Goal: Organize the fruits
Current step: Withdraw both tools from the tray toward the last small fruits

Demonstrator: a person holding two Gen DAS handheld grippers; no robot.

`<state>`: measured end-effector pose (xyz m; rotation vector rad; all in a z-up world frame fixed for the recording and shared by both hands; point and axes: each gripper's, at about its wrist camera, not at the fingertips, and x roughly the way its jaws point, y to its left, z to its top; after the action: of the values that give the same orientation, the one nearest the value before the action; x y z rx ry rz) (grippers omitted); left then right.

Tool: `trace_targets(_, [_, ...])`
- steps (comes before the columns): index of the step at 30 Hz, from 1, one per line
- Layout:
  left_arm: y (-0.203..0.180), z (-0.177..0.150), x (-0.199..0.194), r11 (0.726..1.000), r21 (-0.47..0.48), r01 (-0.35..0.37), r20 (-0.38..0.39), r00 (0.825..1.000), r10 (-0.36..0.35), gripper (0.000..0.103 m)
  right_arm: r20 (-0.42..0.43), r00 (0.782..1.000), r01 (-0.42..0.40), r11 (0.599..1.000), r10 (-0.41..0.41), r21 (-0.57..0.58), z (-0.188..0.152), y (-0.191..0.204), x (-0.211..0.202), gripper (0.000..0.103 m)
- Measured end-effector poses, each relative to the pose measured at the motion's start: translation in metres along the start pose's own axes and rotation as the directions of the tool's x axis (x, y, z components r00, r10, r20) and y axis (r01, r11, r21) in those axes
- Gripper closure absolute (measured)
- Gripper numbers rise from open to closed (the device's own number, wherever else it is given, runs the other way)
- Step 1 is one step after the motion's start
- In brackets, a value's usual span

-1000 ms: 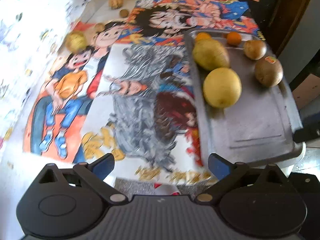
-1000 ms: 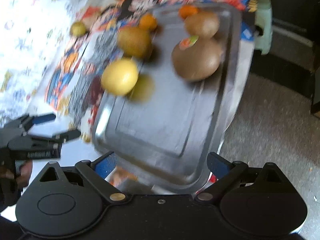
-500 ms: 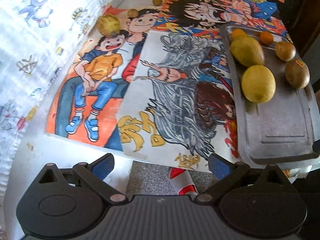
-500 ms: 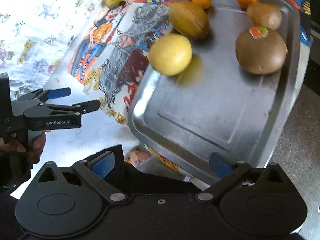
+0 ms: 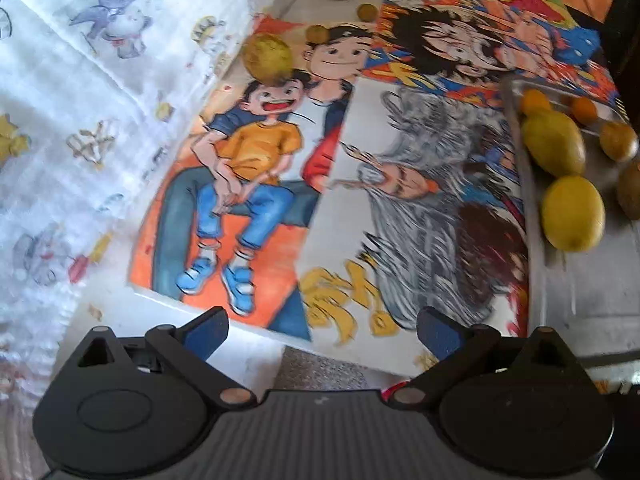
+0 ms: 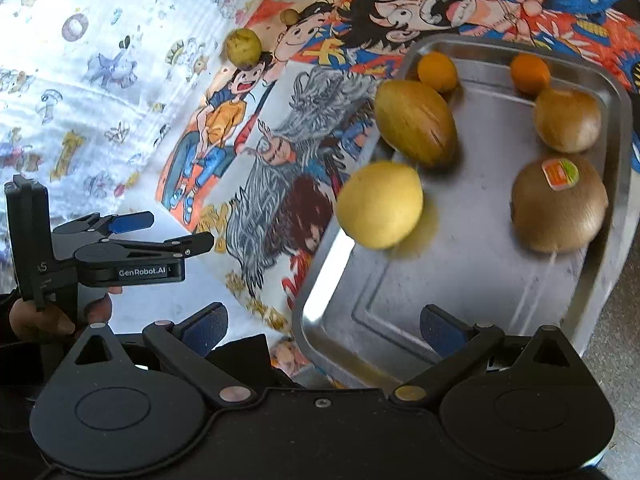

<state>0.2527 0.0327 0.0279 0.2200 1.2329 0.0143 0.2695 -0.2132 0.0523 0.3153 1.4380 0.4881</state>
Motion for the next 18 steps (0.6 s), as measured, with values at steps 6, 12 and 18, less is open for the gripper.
trace_targets(6, [0.016,0.022,0.010,0.999,-0.019,-0.047,0.018,0.999,0.047,0.001,0.038,0.999,0.039,0.998,-0.037,-0.045,0.015,0.011,0.004,0.001])
trace_targets(12, [0.029,0.046,0.020,0.997,-0.029,-0.071,0.053,0.996,0.073,0.001,0.091,0.992,0.094,0.990,-0.085,-0.103,0.035,0.020,0.007,0.001])
trace_targets(18, [0.038,0.074,0.031,0.997,-0.043,-0.070,0.108,0.991,0.074,0.001,0.145,0.982,0.139,0.983,-0.121,-0.121,0.063,0.025,0.010,0.001])
